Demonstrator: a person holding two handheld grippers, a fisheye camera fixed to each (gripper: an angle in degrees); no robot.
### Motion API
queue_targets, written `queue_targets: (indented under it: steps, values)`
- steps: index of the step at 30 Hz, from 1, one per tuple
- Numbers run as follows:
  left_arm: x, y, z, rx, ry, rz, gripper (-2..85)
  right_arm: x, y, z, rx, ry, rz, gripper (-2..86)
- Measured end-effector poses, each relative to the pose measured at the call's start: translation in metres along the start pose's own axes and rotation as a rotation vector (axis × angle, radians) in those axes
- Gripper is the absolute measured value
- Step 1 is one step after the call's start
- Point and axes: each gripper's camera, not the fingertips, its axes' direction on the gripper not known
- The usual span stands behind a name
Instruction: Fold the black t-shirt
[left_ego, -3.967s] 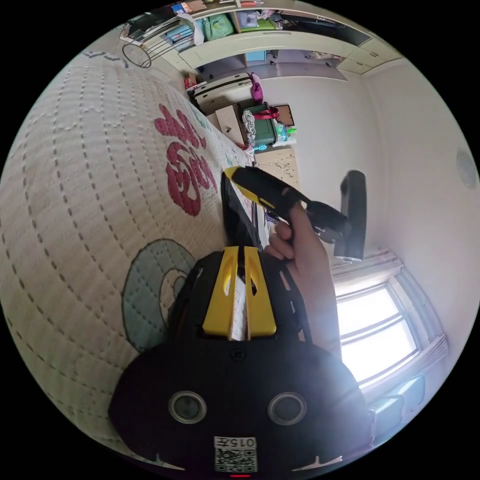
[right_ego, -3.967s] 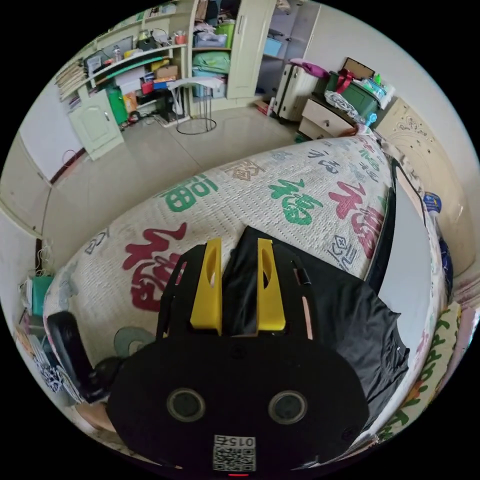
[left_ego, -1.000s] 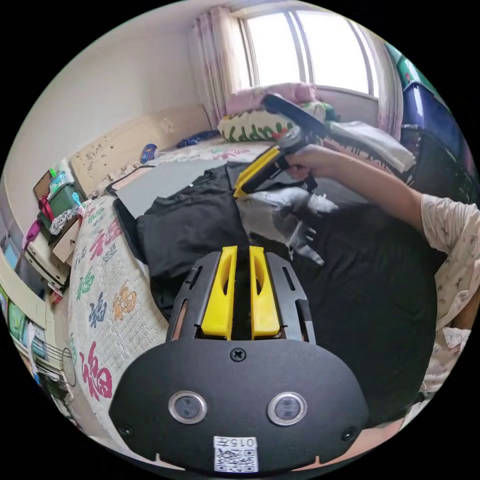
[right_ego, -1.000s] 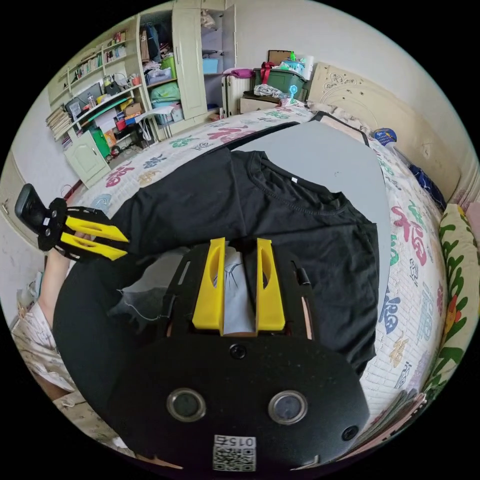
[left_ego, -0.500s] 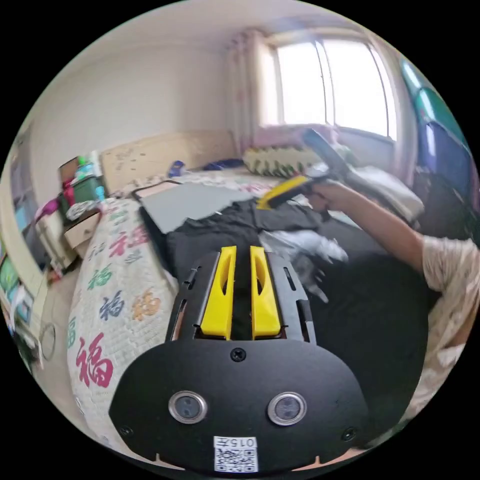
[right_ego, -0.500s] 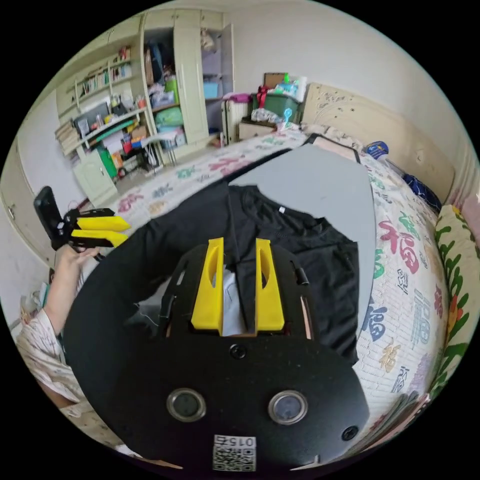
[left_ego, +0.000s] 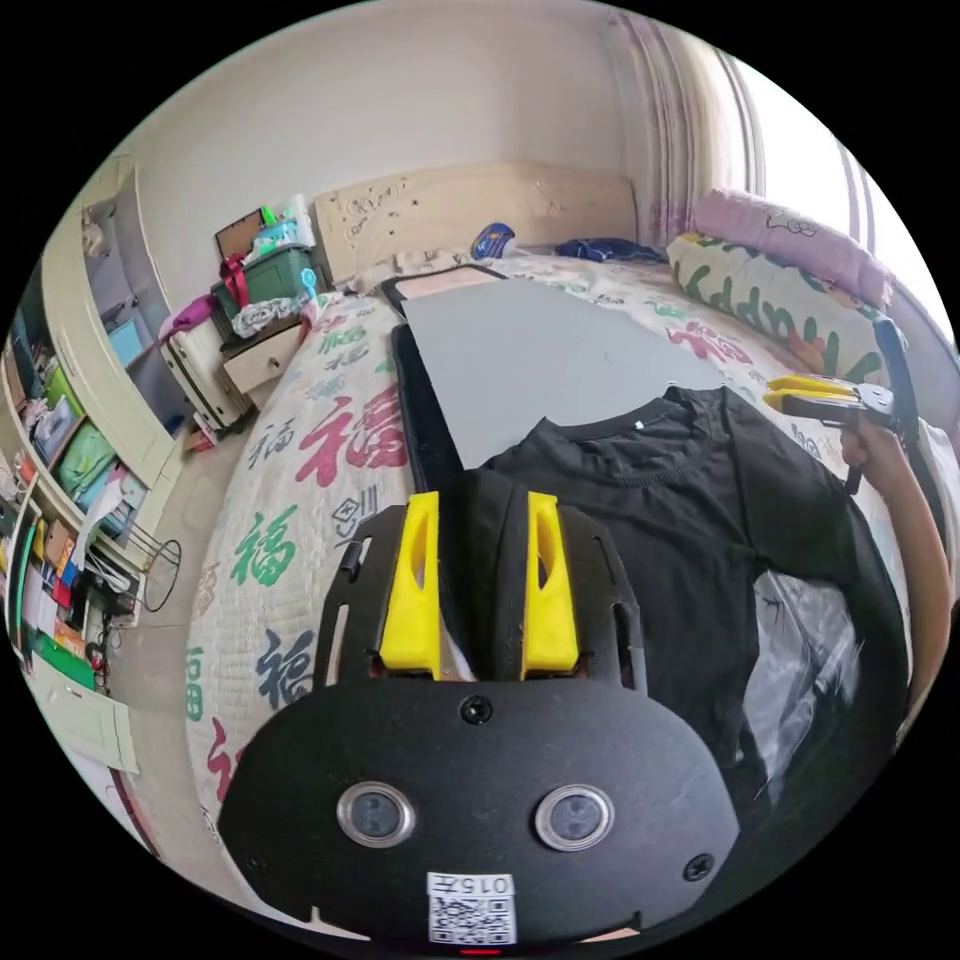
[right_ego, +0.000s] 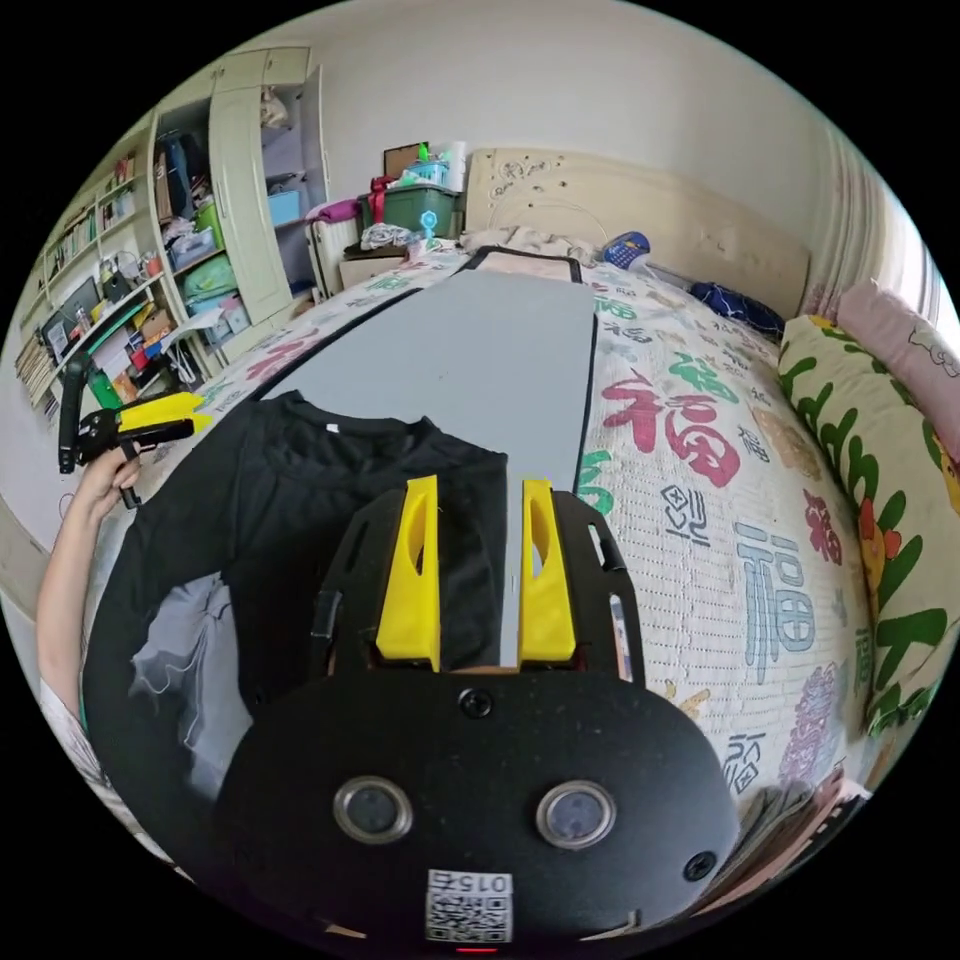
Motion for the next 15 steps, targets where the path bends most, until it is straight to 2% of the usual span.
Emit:
queue_targets:
  steps: [3,6,10,12,15]
  values:
    - [-0.010,-0.018,0.033,-0.043,0.011,0.023,13.4,-0.017,-0.020,0.024,-0.091,-0.060,-0.006,13.1]
    - [-0.018,-0.023,0.062,-0.123,-0.021,0.065,13.3,-0.041,-0.028,0.040,-0.126,-0.023,-0.003,13.4]
    - [-0.041,-0.009,0.071,-0.108,-0.020,0.080,12.4,-0.074,-0.023,0.051,-0.163,0.001,-0.012,12.9]
    - [-0.065,0.004,0.079,-0.118,0.073,0.064,9.4,-0.098,-0.009,0.050,-0.160,-0.014,-0.045,10.7]
    - [-0.078,0.026,0.086,-0.114,0.080,0.096,4.4,-0.138,0.013,0.046,-0.162,-0.042,-0.112,5.6]
